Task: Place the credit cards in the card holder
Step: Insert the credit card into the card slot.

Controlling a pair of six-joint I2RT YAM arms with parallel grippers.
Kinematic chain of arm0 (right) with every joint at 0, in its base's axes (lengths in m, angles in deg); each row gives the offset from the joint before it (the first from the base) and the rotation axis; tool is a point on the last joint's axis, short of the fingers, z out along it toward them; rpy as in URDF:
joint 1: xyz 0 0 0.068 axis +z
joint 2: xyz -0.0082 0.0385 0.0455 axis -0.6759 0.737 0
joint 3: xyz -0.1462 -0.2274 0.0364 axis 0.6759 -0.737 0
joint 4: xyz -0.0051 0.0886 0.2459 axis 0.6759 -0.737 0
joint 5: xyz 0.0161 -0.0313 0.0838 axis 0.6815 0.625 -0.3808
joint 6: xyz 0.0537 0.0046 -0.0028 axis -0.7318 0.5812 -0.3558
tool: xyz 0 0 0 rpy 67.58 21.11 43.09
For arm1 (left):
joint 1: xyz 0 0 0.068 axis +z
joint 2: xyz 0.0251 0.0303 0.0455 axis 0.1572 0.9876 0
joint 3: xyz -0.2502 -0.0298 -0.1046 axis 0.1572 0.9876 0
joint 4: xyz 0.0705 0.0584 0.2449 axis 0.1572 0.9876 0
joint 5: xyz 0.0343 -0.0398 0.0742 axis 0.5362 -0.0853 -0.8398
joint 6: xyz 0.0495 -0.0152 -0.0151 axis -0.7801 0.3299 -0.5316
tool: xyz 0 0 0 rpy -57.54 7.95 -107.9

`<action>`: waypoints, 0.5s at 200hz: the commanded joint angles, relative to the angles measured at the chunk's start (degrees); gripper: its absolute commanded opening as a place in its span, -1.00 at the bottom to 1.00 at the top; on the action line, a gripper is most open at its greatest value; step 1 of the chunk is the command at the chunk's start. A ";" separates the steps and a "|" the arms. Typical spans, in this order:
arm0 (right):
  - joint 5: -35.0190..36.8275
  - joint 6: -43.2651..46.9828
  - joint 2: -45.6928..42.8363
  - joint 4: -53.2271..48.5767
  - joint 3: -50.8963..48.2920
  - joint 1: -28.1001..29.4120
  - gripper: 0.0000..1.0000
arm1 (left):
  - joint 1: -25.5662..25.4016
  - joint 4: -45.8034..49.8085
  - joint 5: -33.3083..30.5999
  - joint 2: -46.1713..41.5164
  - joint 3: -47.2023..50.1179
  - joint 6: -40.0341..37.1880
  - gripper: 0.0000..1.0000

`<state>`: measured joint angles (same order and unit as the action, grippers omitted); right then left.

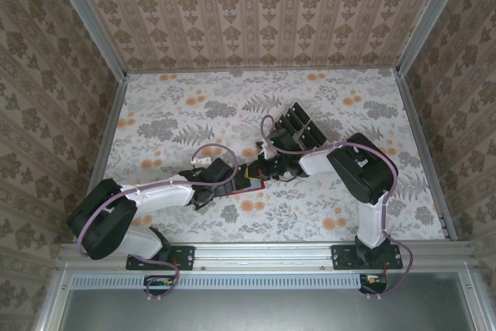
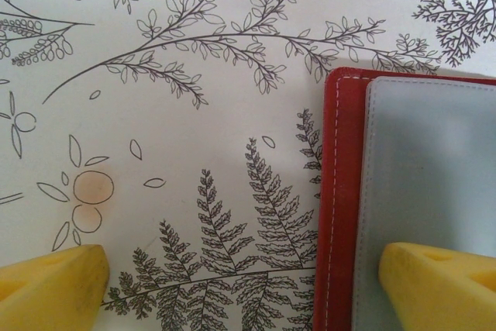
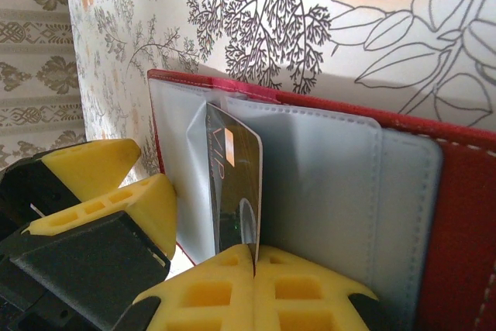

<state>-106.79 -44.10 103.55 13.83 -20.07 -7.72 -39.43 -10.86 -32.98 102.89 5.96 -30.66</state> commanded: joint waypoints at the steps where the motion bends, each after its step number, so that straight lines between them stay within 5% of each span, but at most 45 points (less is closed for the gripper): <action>1: 4.90 -1.01 -0.59 -3.39 -2.56 0.05 -1.00 | -0.36 2.15 1.92 2.09 2.23 0.78 1.00; 100: 4.96 -1.72 -0.54 -4.33 -2.61 -0.44 -1.00 | -0.40 1.67 2.21 2.72 2.41 0.84 1.00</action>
<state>-104.67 -45.34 100.77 13.83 -23.26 -7.78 -39.64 -11.06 -33.20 102.91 6.04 -30.64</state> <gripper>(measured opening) 0.068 0.997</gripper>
